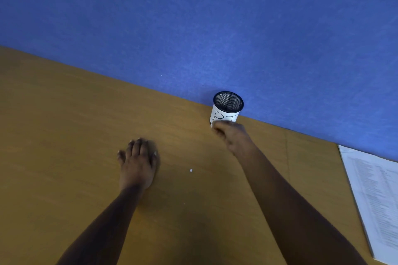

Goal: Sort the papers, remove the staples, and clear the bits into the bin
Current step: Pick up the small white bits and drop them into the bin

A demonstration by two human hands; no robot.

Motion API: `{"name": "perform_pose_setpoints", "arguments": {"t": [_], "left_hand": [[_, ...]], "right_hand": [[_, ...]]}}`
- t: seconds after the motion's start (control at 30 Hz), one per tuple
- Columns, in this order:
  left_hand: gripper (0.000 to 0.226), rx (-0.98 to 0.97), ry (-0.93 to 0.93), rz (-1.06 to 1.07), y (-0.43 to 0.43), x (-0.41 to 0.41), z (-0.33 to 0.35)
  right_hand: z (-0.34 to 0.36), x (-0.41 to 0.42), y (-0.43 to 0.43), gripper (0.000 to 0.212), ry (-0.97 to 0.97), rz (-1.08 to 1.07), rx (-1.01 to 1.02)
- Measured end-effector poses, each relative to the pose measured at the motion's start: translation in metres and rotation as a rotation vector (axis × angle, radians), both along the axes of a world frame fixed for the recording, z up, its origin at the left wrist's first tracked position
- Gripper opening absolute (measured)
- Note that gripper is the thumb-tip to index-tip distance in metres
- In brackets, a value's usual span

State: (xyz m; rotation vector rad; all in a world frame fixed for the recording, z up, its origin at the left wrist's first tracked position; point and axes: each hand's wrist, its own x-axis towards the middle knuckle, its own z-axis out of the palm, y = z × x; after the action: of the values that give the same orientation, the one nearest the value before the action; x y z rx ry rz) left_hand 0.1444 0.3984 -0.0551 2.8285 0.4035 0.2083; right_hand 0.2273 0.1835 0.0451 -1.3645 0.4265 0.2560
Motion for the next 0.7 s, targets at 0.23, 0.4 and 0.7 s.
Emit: {"name": "perform_pose_setpoints", "arguments": {"t": [0.23,0.4,0.7], "left_hand": [[0.067,-0.002,0.012,-0.010,0.001,0.001,0.000],[0.067,-0.004,0.004,-0.008,0.001,0.001,0.000],[0.069,0.004,0.011,-0.007,0.002,0.001,-0.001]], "right_hand": [[0.031,0.054,-0.022,0.023,-0.016,-0.193,-0.163],[0.031,0.067,-0.026,0.019,-0.034,-0.205,-0.365],[0.027,0.071,-0.023,0.013,-0.152,-0.125,-0.627]]}}
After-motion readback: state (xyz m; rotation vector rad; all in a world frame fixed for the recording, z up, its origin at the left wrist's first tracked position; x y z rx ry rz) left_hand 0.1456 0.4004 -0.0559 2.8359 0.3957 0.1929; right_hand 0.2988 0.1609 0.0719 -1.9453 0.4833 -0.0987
